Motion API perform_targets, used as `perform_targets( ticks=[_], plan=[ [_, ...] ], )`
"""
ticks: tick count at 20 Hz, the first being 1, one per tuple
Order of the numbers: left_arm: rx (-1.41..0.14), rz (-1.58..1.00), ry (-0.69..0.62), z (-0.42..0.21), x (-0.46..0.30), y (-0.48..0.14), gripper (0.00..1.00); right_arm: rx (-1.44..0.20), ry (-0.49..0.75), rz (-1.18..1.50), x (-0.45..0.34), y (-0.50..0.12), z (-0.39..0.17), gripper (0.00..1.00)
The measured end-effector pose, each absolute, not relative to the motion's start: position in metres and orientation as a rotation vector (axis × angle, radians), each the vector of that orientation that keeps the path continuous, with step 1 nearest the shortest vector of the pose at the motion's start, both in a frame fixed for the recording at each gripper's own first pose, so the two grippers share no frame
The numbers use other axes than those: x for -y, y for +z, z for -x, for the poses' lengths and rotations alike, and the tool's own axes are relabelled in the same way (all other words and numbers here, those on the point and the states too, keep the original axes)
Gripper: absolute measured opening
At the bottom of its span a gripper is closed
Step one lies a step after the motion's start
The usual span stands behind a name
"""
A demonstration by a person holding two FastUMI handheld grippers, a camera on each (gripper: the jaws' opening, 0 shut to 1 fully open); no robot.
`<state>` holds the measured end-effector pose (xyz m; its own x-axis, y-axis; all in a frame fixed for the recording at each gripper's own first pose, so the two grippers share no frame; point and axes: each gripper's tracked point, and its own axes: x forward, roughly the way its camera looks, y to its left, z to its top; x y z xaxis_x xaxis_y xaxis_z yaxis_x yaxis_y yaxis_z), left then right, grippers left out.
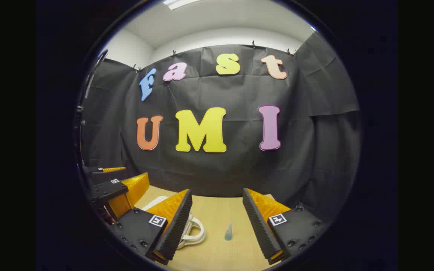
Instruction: First open the suitcase, pack the skin care products into it, and then close the suitcase.
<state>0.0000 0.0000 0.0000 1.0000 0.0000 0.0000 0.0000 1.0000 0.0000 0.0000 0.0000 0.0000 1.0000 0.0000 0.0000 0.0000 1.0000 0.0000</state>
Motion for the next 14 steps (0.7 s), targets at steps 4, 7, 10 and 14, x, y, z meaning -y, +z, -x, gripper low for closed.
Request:
perform_targets(
  ticks=[4,7,10,14],
  plan=[
    [0.004,-0.024,0.013,-0.009,0.005,-0.001,0.97,-0.012,-0.007,0.001,0.013,-0.005,-0.011,0.80],
    [-0.005,-0.036,-0.004,-0.013,0.013,-0.004,0.98,-0.026,-0.011,-0.005,0.021,-0.008,-0.017,0.80],
    [-0.013,-0.039,-0.012,-0.015,0.018,-0.005,0.98,-0.017,-0.010,-0.005,0.028,-0.003,-0.022,0.80],
    [-0.022,-0.047,-0.007,-0.020,0.020,-0.008,0.98,-0.025,0.000,-0.001,0.032,-0.007,-0.027,0.80]
  ],
)
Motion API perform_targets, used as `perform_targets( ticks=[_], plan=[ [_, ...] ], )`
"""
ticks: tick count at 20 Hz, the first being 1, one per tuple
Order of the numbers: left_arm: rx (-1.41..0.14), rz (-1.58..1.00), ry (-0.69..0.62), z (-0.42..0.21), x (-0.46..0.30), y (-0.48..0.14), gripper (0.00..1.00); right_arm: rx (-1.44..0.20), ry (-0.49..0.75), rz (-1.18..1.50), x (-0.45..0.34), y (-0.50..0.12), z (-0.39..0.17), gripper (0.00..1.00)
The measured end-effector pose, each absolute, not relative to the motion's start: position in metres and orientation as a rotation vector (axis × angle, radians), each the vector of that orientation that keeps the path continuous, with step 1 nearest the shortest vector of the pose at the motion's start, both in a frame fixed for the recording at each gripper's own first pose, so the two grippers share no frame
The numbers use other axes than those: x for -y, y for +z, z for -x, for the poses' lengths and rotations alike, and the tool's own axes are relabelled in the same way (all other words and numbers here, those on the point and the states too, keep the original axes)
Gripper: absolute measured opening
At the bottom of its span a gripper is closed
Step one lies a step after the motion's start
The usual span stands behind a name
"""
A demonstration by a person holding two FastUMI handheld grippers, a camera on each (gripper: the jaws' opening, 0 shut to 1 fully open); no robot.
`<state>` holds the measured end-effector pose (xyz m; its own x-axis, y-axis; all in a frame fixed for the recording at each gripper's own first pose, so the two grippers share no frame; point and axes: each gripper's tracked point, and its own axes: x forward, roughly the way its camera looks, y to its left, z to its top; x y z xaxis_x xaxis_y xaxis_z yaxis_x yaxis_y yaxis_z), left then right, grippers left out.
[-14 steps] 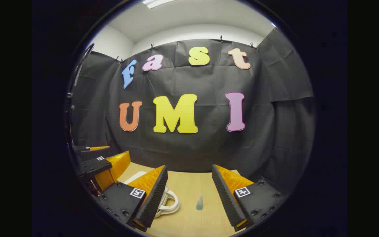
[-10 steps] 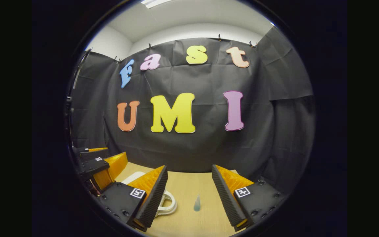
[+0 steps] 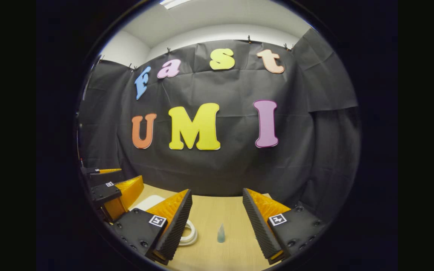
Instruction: First open the suitcase, pack the skin care products into it, and then close the suitcase.
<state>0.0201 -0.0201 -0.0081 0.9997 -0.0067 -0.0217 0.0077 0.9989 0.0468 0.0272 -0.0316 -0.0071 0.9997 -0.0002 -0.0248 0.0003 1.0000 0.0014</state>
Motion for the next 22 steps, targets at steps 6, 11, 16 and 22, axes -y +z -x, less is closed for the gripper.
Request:
perform_targets(
  ticks=[6,11,16,22],
  plan=[
    [-0.061,-0.071,-0.029,-0.027,0.030,-0.024,0.98,-0.035,-0.008,0.011,0.046,-0.013,-0.033,0.80],
    [-0.112,-0.123,-0.095,-0.034,0.049,-0.049,0.98,-0.067,-0.078,0.006,0.083,-0.025,-0.037,0.80],
    [-0.211,-0.418,-0.192,-0.050,0.059,-0.097,0.99,-0.106,-0.163,0.015,0.129,-0.044,-0.021,0.80],
    [-0.378,-0.874,-0.313,-0.063,0.049,-0.184,0.99,-0.175,-0.322,-0.009,0.202,-0.074,0.005,0.80]
  ],
)
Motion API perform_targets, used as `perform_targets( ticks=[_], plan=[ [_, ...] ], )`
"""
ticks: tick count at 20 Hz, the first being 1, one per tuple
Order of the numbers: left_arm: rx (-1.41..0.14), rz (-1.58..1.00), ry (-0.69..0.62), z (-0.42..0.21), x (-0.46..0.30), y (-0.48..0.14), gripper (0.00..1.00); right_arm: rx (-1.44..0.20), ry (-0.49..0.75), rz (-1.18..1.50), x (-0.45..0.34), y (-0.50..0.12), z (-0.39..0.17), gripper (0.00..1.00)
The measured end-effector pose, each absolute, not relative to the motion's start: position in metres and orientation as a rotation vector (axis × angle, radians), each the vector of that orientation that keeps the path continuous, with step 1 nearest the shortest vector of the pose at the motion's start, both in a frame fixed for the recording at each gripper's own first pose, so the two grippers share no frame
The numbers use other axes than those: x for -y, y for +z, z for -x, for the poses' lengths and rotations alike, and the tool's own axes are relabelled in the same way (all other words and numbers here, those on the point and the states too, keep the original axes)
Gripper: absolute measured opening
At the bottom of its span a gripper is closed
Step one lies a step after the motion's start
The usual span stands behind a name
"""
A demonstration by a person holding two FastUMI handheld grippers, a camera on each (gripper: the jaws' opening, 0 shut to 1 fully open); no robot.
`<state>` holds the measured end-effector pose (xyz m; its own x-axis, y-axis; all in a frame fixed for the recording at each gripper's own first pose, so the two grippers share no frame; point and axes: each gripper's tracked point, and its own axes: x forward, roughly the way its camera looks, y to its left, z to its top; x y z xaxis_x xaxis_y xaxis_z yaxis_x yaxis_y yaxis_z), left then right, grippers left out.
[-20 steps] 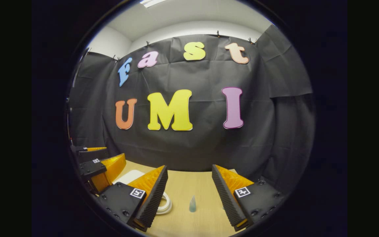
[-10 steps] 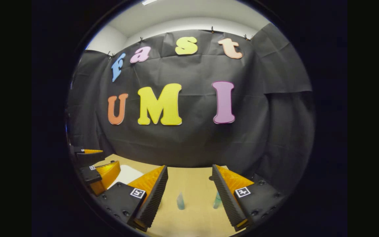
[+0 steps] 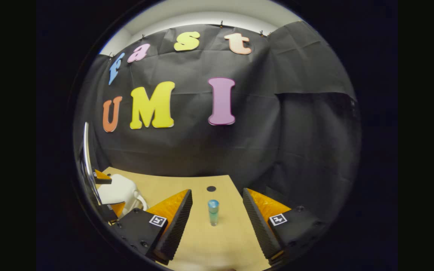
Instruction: First open the suitcase, pack the skin care products into it, and then close the suitcase.
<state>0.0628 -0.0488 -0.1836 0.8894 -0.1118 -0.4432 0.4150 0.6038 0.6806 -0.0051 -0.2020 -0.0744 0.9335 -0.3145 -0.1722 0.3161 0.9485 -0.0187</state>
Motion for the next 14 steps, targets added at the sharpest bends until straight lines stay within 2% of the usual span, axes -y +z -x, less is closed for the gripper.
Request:
perform_targets(
  ticks=[3,7,12,14],
  plan=[
    [-0.480,-1.004,-0.358,-0.068,0.045,-0.232,0.98,-0.196,-0.370,-0.021,0.222,-0.085,0.018,0.80],
    [-0.525,-1.132,-0.370,-0.078,0.046,-0.255,0.99,-0.218,-0.419,-0.039,0.236,-0.098,0.038,0.80],
    [-0.573,-1.236,-0.375,-0.095,0.045,-0.275,0.92,-0.232,-0.456,-0.070,0.249,-0.107,0.053,0.80],
    [-0.615,-1.266,-0.380,-0.100,0.044,-0.285,0.83,-0.235,-0.467,-0.074,0.250,-0.109,0.057,0.80]
  ],
)
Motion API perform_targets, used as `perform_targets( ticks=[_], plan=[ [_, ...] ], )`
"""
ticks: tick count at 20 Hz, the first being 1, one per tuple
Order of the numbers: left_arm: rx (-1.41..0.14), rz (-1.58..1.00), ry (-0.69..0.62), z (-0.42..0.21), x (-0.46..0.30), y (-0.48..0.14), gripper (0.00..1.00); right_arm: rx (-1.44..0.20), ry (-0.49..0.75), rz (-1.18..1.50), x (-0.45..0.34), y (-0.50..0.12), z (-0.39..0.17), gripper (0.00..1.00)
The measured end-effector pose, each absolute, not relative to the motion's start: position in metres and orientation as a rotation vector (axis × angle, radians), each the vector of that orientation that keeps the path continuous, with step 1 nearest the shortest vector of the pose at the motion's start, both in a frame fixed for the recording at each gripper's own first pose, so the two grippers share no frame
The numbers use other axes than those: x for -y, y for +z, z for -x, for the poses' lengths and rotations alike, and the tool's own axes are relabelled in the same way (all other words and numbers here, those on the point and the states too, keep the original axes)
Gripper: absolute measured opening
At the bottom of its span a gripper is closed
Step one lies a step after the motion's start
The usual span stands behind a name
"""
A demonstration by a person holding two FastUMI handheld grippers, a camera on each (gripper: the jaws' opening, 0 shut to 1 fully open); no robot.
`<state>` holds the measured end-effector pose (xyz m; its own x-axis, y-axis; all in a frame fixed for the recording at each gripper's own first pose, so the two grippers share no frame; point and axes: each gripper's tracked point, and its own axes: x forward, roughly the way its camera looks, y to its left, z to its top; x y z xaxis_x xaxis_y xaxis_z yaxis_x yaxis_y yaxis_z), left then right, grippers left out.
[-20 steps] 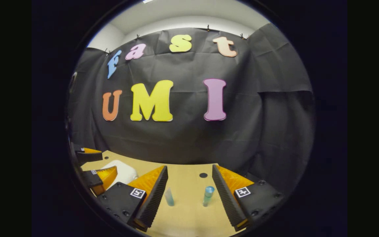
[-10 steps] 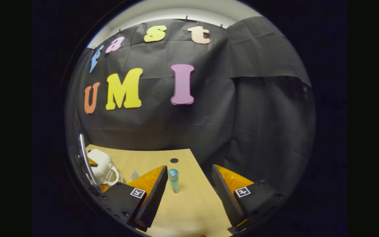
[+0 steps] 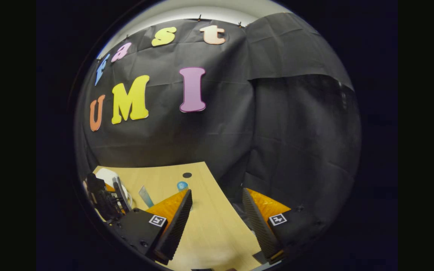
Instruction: First open the suitcase, pack the skin care products into it, and then close the suitcase.
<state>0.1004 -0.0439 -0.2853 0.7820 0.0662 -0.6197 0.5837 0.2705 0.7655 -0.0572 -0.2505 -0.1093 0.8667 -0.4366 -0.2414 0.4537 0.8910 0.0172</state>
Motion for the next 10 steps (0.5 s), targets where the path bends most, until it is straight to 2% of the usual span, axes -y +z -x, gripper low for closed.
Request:
perform_targets(
  ticks=[1,2,5,6,8,10],
  plan=[
    [-0.620,-1.274,-0.383,-0.103,0.046,-0.289,0.80,-0.238,-0.462,-0.081,0.250,-0.112,0.059,0.80],
    [-0.633,-1.283,-0.386,-0.104,0.045,-0.293,0.71,-0.246,-0.461,-0.084,0.249,-0.114,0.061,0.80],
    [-0.661,-1.304,-0.365,-0.109,0.039,-0.297,0.55,-0.253,-0.473,-0.092,0.252,-0.116,0.066,0.80],
    [-0.677,-1.289,-0.363,-0.108,0.036,-0.302,0.43,-0.256,-0.474,-0.095,0.252,-0.116,0.067,0.79],
    [-0.679,-1.269,-0.364,-0.107,0.038,-0.302,0.29,-0.256,-0.475,-0.095,0.250,-0.117,0.067,0.80],
    [-0.643,-1.247,-0.366,-0.108,0.043,-0.295,0.23,-0.256,-0.467,-0.095,0.245,-0.116,0.065,0.80]
  ],
)
